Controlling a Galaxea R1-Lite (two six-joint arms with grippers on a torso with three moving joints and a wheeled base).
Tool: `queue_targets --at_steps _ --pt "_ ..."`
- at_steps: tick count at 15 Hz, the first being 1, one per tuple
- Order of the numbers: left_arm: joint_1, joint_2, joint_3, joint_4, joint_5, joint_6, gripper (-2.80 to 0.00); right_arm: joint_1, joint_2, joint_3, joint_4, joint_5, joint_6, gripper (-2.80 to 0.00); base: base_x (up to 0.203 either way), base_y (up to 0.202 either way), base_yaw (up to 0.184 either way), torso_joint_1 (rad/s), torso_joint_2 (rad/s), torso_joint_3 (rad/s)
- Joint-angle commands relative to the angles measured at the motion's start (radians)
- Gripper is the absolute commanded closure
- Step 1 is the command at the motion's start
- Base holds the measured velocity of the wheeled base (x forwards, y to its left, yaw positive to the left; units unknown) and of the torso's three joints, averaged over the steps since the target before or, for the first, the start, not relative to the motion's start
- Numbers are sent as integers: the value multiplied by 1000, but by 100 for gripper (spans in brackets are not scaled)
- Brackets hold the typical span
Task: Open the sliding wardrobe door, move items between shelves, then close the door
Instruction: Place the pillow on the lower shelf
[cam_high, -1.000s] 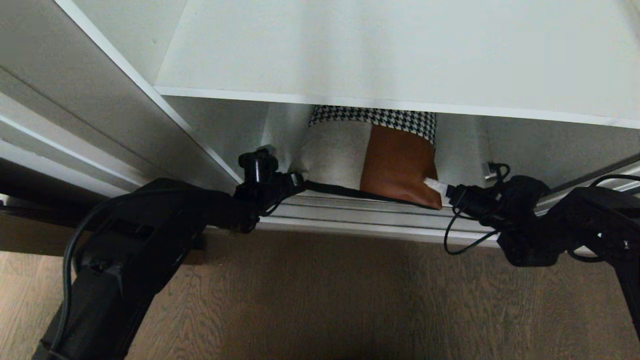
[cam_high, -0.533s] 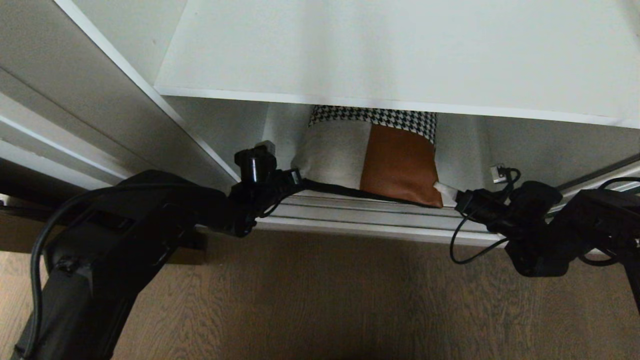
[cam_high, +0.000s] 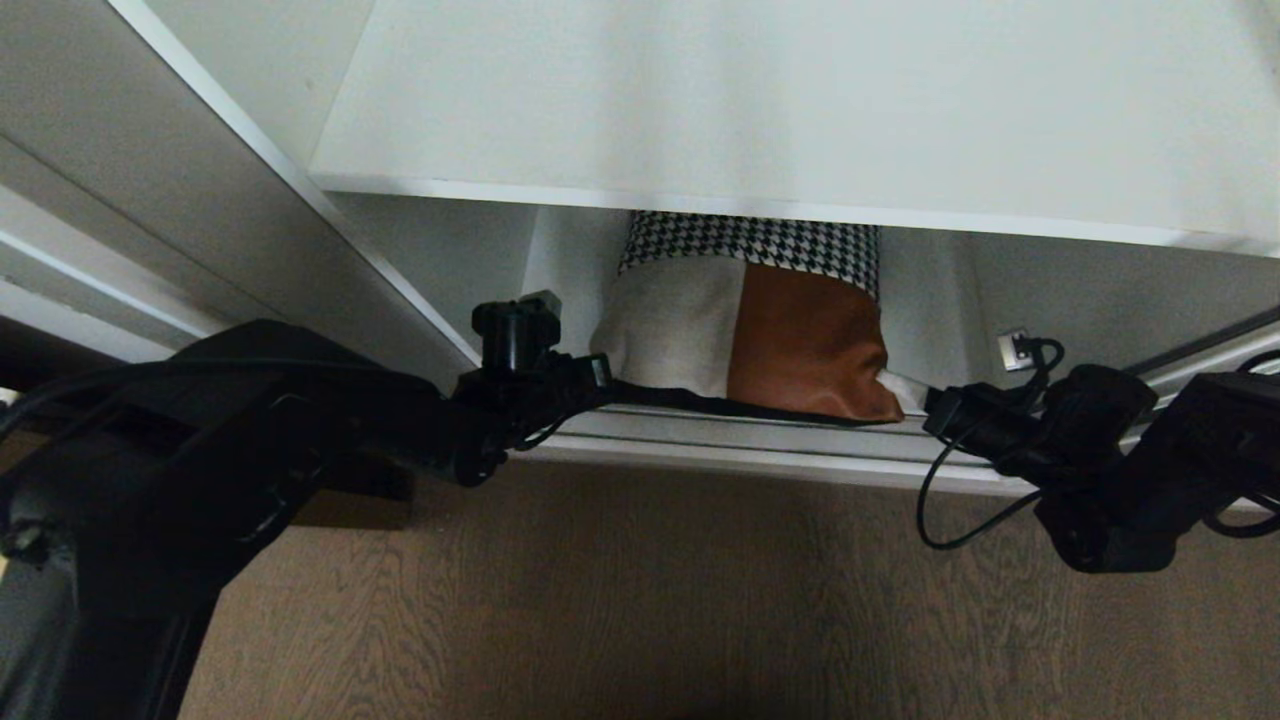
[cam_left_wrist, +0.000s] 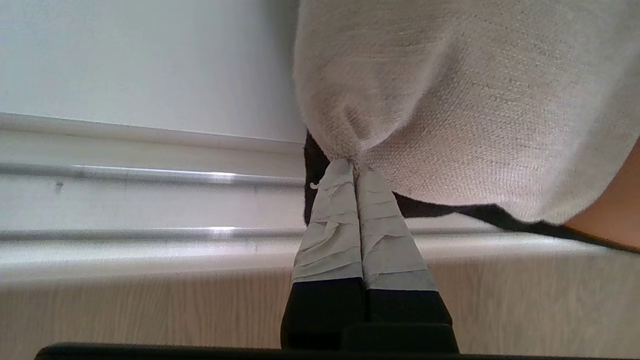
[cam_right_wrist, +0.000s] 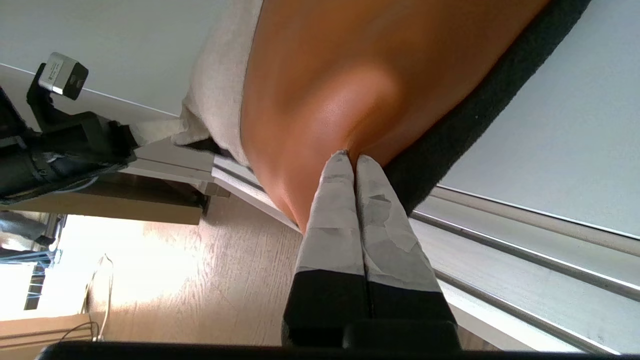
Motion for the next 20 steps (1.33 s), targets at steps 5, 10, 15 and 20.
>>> queue_targets --at_steps 5,10,15,20 --pt "13 182 -208 -56 54 55 0 6 43 -15 -6 25 3 0 0 0 0 0 0 0" --pt "52 323 -455 73 108 79 0 4 113 -158 79 28 5 0 0 0 0 0 0 0" --pt "53 314 -452 68 117 85 0 4 156 -363 196 -31 11 0 0 0 0 0 0 0" --pt "53 292 -452 77 116 90 0 21 176 -455 275 -93 12 0 0 0 0 0 0 0"
